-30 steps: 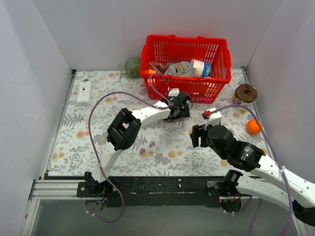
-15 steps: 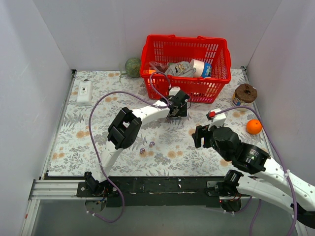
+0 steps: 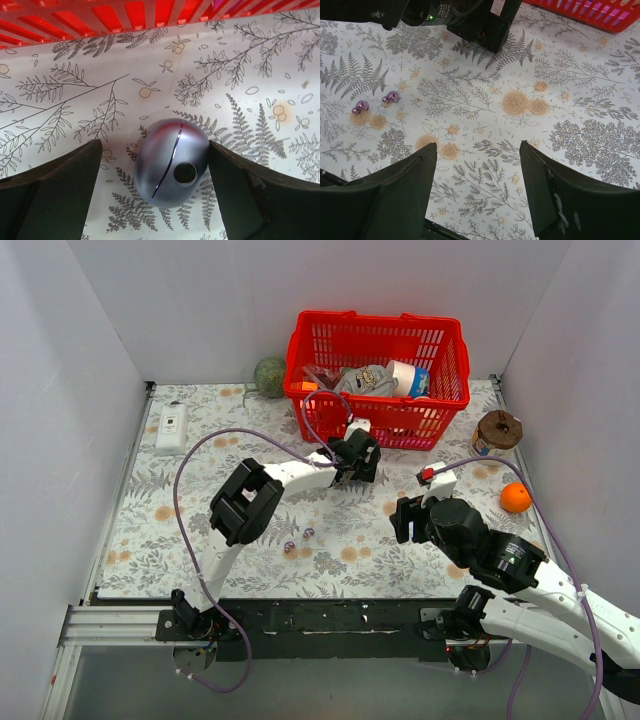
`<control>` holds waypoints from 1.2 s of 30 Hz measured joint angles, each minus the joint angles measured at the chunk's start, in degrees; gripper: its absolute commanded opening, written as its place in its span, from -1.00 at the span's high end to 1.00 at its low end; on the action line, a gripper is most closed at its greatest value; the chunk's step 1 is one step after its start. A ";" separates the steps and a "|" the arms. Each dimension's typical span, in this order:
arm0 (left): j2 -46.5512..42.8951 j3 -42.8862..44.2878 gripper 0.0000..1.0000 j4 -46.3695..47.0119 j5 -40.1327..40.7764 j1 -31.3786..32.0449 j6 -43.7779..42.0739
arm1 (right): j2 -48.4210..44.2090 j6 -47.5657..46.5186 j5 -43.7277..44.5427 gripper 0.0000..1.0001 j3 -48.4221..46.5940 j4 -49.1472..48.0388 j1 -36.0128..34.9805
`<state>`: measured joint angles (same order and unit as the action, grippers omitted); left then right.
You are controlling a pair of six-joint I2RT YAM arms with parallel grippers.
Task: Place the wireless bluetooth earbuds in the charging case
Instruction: Move the charging case to the center of the board.
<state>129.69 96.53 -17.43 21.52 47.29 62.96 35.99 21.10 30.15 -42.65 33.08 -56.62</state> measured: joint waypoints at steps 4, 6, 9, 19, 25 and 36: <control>-2.21 -4.79 -0.62 5.22 -2.64 -0.22 -2.82 | 0.04 0.02 -0.20 -0.48 0.00 0.02 0.00; -2.93 -6.25 -0.61 6.91 -4.11 -0.13 -4.13 | 0.11 0.04 -0.31 -0.48 0.00 0.02 0.00; -3.17 -6.97 -0.59 8.26 -5.38 0.26 -5.75 | 0.17 0.07 -0.37 -0.47 0.00 0.02 0.00; -2.95 -6.40 -0.04 7.32 -6.36 1.86 -9.73 | -0.11 0.63 -0.76 -0.46 0.00 0.26 0.00; -2.97 -6.67 0.42 7.45 -6.12 1.97 -9.88 | -0.31 1.07 -0.94 -0.45 0.00 0.28 0.00; -19.91 -27.02 0.51 6.16 -13.00 2.93 -12.50 | -1.11 1.07 -0.94 -0.45 0.11 0.26 0.00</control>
<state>109.78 69.52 -11.27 8.51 50.22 50.46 34.87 22.17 29.21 -42.54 33.34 -56.62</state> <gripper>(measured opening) 0.499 0.728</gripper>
